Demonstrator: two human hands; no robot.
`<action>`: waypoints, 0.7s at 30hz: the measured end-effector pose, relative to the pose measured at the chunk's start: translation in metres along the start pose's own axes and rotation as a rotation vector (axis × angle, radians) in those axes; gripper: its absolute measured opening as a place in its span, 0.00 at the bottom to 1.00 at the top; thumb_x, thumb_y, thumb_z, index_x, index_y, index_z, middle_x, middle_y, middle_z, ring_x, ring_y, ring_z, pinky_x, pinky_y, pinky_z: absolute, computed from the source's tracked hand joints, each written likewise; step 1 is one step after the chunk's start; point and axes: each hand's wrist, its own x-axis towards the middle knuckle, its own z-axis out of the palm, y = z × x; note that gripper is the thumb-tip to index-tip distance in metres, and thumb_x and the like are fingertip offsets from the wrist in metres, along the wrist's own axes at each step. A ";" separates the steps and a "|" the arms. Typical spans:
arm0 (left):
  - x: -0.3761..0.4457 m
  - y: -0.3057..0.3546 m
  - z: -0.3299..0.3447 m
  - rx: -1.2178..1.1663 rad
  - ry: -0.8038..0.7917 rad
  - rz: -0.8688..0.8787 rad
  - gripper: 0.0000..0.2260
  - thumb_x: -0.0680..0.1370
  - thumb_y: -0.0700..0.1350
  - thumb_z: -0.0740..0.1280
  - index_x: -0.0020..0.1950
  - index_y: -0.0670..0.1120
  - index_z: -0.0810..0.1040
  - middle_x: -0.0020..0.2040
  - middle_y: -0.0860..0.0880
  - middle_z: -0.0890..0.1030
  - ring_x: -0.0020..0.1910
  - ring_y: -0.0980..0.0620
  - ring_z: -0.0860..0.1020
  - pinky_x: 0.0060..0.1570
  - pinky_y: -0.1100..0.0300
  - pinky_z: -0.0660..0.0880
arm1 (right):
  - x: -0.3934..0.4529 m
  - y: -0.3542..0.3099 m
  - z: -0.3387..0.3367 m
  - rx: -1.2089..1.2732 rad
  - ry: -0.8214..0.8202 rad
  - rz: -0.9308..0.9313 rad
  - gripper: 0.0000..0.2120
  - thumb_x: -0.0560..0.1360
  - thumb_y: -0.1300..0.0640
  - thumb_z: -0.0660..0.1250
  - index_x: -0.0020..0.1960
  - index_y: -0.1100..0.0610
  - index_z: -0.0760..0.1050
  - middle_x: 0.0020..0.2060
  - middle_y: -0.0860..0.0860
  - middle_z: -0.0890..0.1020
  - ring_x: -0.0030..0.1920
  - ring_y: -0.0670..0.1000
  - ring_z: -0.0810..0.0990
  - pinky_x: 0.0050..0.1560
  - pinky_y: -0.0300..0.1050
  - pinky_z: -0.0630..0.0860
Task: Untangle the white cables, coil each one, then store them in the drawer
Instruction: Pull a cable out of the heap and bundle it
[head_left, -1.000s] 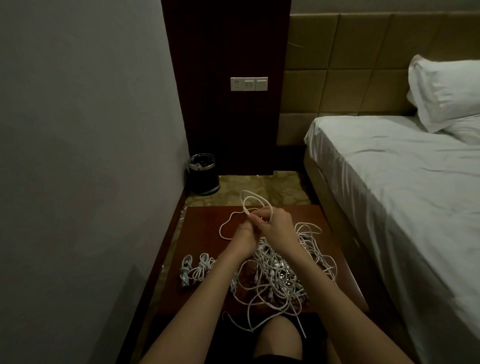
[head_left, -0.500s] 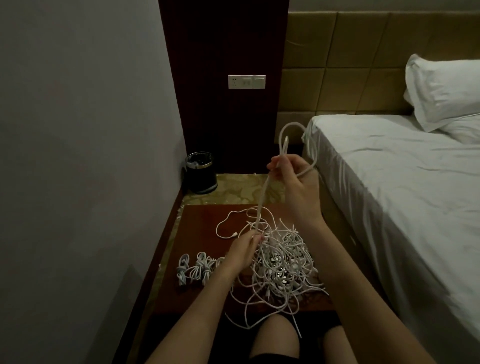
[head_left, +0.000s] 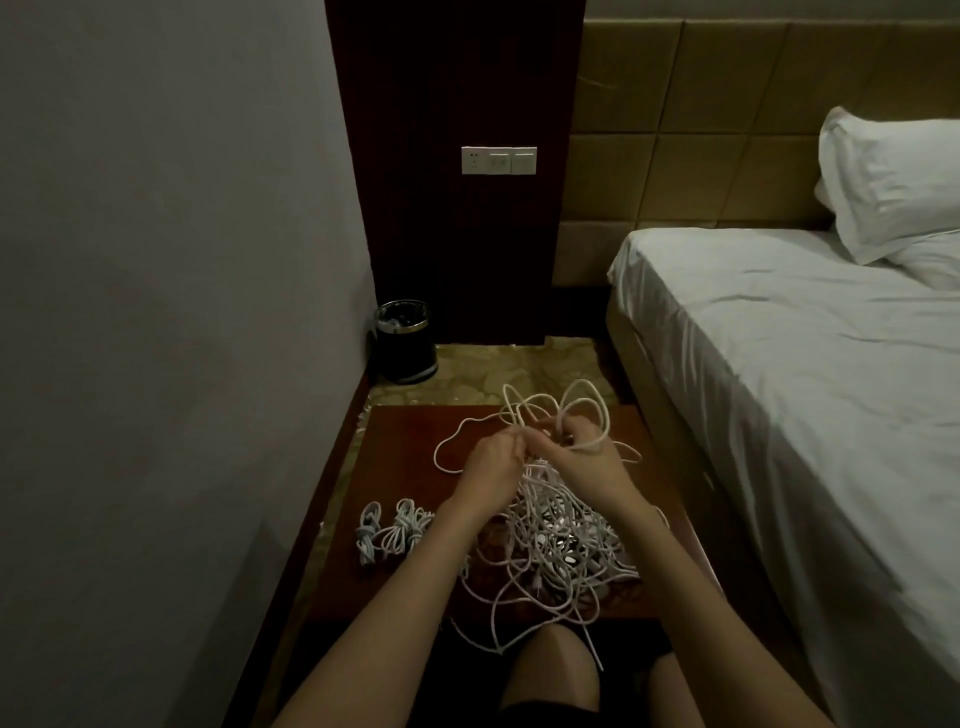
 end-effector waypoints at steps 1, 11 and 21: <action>0.000 0.000 0.002 0.021 -0.014 0.026 0.14 0.83 0.41 0.55 0.60 0.44 0.78 0.53 0.42 0.82 0.51 0.44 0.80 0.48 0.52 0.76 | 0.001 0.001 0.005 -0.005 -0.025 0.017 0.19 0.72 0.37 0.66 0.46 0.53 0.79 0.38 0.52 0.82 0.36 0.51 0.81 0.36 0.47 0.79; -0.013 -0.012 0.020 -0.325 -0.011 -0.056 0.16 0.83 0.40 0.56 0.38 0.48 0.76 0.34 0.53 0.79 0.33 0.61 0.77 0.40 0.65 0.73 | 0.019 -0.032 -0.005 0.176 0.221 -0.066 0.12 0.78 0.57 0.66 0.36 0.59 0.79 0.28 0.52 0.76 0.27 0.42 0.74 0.27 0.32 0.67; -0.002 0.004 -0.020 -0.178 0.081 0.019 0.14 0.84 0.49 0.57 0.63 0.49 0.79 0.33 0.55 0.74 0.27 0.64 0.68 0.27 0.69 0.62 | 0.012 0.004 0.011 -0.020 0.034 0.100 0.15 0.78 0.56 0.66 0.41 0.68 0.78 0.31 0.58 0.78 0.29 0.49 0.73 0.32 0.44 0.68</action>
